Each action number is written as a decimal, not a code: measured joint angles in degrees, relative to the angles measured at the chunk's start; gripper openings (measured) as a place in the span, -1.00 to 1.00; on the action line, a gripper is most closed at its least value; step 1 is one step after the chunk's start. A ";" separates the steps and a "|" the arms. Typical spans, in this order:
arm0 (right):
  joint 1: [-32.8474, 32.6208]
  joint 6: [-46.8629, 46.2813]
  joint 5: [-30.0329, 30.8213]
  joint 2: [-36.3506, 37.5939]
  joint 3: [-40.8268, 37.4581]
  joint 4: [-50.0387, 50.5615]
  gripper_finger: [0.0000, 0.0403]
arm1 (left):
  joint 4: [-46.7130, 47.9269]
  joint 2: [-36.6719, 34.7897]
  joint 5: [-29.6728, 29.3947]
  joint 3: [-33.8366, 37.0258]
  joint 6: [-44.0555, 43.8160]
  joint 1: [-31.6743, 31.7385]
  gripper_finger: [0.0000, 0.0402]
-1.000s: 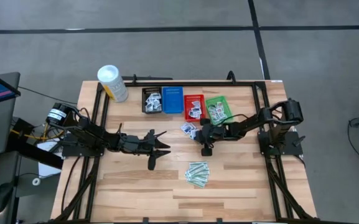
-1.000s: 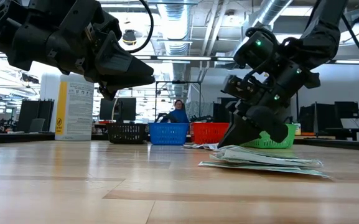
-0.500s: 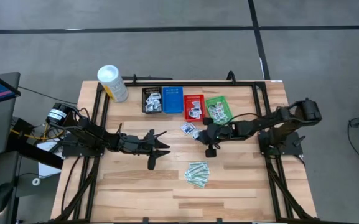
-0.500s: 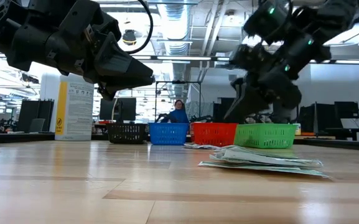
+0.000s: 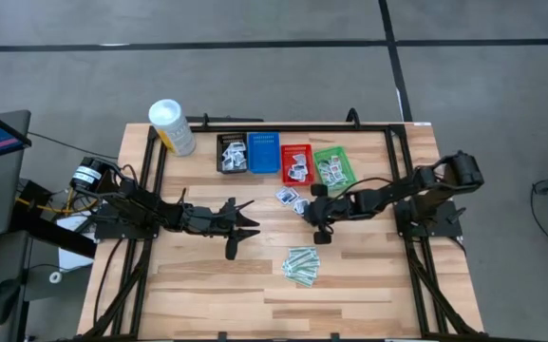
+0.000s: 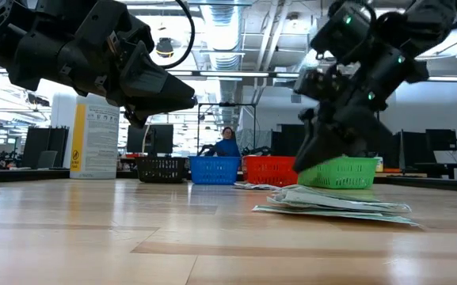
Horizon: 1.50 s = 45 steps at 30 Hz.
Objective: Pick & Place First Aid Supplies
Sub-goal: Put the blue pad into the red bin
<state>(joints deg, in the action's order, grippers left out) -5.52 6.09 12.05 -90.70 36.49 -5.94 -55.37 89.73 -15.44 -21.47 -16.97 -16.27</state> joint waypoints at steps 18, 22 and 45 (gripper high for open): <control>4.11 -0.35 -0.04 -5.27 0.13 -1.95 -0.39 | -0.28 0.00 0.00 0.00 0.04 0.00 -0.44; 4.22 -1.15 -0.10 -5.57 0.15 -1.17 -0.41 | -0.17 0.00 0.00 0.00 0.09 0.00 -0.44; 3.85 0.05 -6.81 -3.56 -0.31 0.13 -0.99 | -0.15 0.00 0.00 0.00 0.15 0.01 -0.44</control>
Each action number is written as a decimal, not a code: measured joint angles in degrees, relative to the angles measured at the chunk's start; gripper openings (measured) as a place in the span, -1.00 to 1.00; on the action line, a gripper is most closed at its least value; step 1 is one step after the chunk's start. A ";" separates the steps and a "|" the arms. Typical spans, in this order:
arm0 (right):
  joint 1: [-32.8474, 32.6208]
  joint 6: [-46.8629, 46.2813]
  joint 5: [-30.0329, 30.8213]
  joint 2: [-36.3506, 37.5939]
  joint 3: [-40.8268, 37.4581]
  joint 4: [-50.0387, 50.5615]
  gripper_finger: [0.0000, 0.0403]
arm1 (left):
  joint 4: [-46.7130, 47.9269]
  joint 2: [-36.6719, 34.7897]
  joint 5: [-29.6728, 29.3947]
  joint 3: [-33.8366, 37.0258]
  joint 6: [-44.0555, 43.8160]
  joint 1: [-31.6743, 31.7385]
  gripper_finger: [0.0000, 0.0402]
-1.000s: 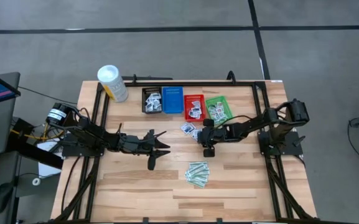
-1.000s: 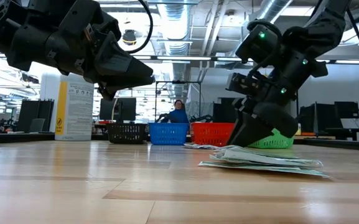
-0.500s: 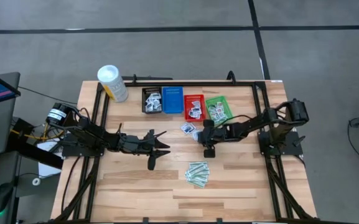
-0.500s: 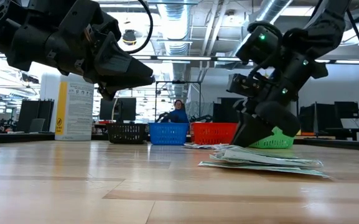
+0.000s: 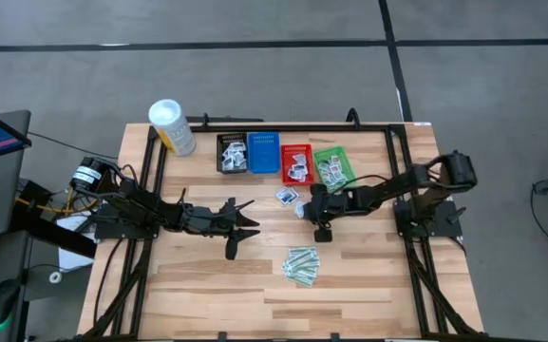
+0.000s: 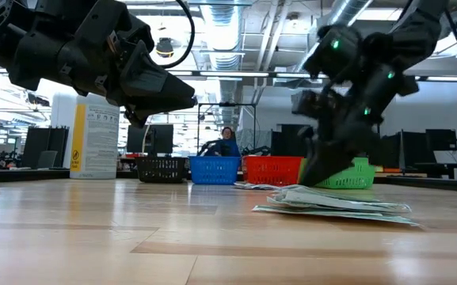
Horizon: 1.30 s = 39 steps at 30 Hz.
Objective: Pick & Place First Aid Supplies
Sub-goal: Put the blue pad into the red bin
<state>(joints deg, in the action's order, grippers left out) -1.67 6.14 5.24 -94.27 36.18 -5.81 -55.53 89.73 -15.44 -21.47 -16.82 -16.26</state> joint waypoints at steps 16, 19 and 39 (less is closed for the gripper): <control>-5.16 -0.27 7.76 8.06 0.33 2.21 -0.93 | 0.02 0.00 0.00 0.00 -0.06 0.01 -0.44; -4.56 -1.55 7.71 7.43 0.28 2.91 -0.82 | 0.00 0.00 0.00 0.00 -0.09 -0.01 -0.44; 2.70 -4.51 6.78 -4.71 0.72 -4.69 -0.14 | -0.02 0.00 0.00 0.00 -0.13 -0.01 -0.44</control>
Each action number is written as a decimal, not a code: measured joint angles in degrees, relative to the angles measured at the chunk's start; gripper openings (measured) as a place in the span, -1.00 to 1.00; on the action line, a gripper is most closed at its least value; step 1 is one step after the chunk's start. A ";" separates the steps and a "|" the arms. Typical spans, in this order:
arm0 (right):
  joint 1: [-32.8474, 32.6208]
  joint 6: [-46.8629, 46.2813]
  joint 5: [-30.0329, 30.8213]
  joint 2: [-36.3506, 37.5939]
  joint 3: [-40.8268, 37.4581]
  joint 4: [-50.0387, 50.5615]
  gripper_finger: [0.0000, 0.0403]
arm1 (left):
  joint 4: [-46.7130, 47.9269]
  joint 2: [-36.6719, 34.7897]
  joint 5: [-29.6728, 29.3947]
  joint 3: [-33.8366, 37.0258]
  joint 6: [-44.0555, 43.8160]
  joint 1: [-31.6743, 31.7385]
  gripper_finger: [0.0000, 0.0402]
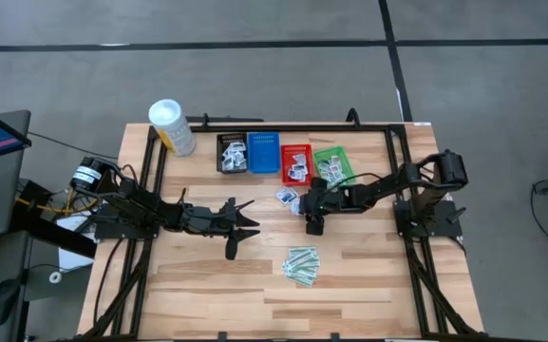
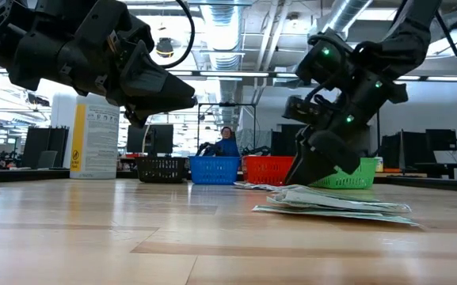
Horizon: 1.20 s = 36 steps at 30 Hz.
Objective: Pick & Place First Aid Supplies
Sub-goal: Put the blue pad into the red bin
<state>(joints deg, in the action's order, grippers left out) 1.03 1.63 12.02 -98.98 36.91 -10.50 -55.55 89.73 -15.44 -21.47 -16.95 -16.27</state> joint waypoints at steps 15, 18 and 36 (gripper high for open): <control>3.55 0.03 -9.05 -4.33 0.17 -1.11 -0.87 | 0.02 0.00 0.00 0.00 0.09 0.00 -0.44; 3.59 0.04 -9.04 -4.33 0.17 -1.17 -0.96 | 0.02 0.00 0.00 0.00 0.09 0.01 -0.44; 2.34 0.37 -9.04 2.42 -0.31 3.23 -0.99 | 0.04 0.00 -0.02 0.00 0.13 0.00 -0.44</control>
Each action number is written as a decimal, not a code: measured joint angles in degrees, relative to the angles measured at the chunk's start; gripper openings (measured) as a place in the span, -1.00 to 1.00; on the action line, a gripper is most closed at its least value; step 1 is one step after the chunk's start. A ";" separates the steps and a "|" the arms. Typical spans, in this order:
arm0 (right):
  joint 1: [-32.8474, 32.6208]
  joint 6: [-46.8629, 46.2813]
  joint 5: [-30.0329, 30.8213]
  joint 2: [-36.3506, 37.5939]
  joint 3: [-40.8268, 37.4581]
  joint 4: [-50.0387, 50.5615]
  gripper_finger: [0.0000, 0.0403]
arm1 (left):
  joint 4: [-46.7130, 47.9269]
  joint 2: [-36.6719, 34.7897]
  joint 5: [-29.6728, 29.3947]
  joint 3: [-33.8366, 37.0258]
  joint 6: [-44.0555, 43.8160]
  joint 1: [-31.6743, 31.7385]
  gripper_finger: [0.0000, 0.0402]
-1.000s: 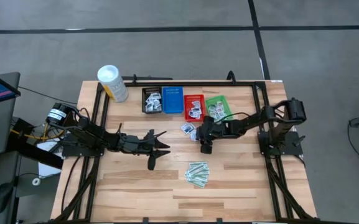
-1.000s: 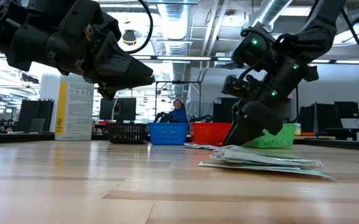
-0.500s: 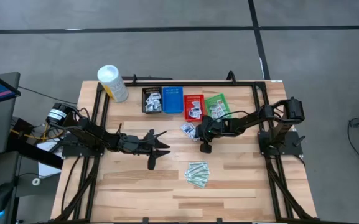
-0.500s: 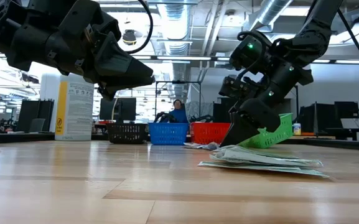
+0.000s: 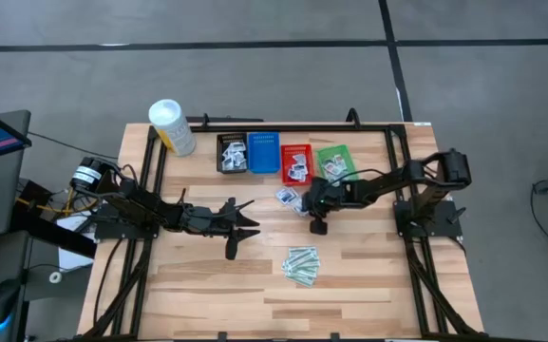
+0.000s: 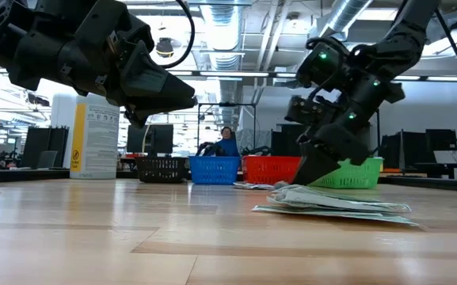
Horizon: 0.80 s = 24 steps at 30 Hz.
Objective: Pick & Place First Aid Supplies
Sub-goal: Put the blue pad into the red bin
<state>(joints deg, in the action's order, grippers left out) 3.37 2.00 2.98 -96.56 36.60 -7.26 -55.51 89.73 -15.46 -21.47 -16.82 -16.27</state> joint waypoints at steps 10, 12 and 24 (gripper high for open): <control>-3.36 -0.42 5.03 6.98 -0.11 3.60 -0.99 | -0.01 0.00 0.02 0.00 -0.04 0.01 -0.44; -3.93 -0.16 6.20 8.93 -0.04 3.14 -1.00 | 0.00 0.00 0.02 0.00 -0.04 0.00 -0.44; 0.13 5.08 25.61 17.72 0.12 -6.00 -0.97 | -0.02 0.00 0.02 0.00 -0.11 0.02 -0.44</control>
<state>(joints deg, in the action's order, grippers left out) 3.51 7.08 28.59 -78.84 36.72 -13.26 -55.53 89.73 -15.44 -21.47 -16.93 -16.25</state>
